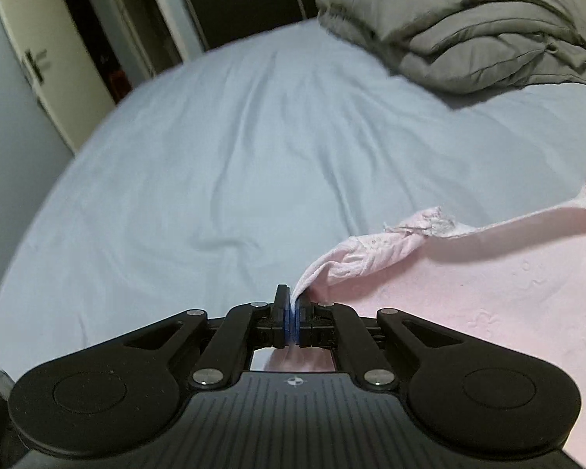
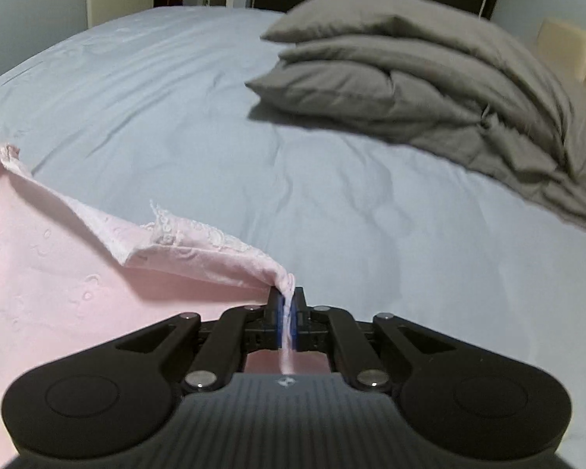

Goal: Fold clothes
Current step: 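Lay the pink garment flat on the bed and open both grippers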

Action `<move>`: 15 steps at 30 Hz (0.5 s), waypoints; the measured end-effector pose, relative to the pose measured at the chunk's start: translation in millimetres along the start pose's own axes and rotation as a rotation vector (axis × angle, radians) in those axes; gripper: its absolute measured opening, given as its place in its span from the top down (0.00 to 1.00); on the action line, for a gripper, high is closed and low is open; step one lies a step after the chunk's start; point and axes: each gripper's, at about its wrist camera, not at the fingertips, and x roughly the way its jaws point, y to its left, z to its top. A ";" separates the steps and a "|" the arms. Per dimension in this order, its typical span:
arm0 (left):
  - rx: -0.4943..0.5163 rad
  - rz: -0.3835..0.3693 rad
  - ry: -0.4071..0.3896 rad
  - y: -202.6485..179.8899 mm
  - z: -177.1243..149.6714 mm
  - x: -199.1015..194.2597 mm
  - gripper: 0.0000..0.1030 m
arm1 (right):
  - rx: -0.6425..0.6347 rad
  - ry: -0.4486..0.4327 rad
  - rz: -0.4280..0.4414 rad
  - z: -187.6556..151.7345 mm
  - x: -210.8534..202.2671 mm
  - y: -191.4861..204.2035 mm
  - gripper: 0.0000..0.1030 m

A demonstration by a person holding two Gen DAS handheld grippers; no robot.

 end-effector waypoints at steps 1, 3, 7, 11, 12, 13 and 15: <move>-0.013 -0.002 0.008 0.1 0.6 2.8 0.99 | 0.009 0.011 0.011 2.8 6.3 -2.1 0.91; -0.039 -0.005 0.023 0.2 1.7 8.3 0.93 | 0.022 0.021 0.019 4.4 11.2 -2.2 0.90; -0.094 -0.012 0.025 5.6 4.9 6.7 0.75 | 0.056 0.007 0.002 8.0 5.6 -6.7 0.44; -0.143 -0.042 -0.007 18.4 6.6 -12.5 0.48 | 0.109 0.003 0.071 17.0 -16.8 -22.1 0.44; -0.142 -0.047 -0.016 20.3 7.6 -16.4 0.48 | 0.116 -0.009 0.085 19.4 -25.7 -27.5 0.43; -0.137 -0.053 -0.021 23.4 7.2 -23.6 0.48 | 0.116 -0.015 0.103 21.3 -33.7 -32.5 0.41; -0.138 -0.062 -0.025 26.7 10.9 -28.4 0.48 | 0.111 -0.025 0.136 23.5 -52.1 -42.3 0.38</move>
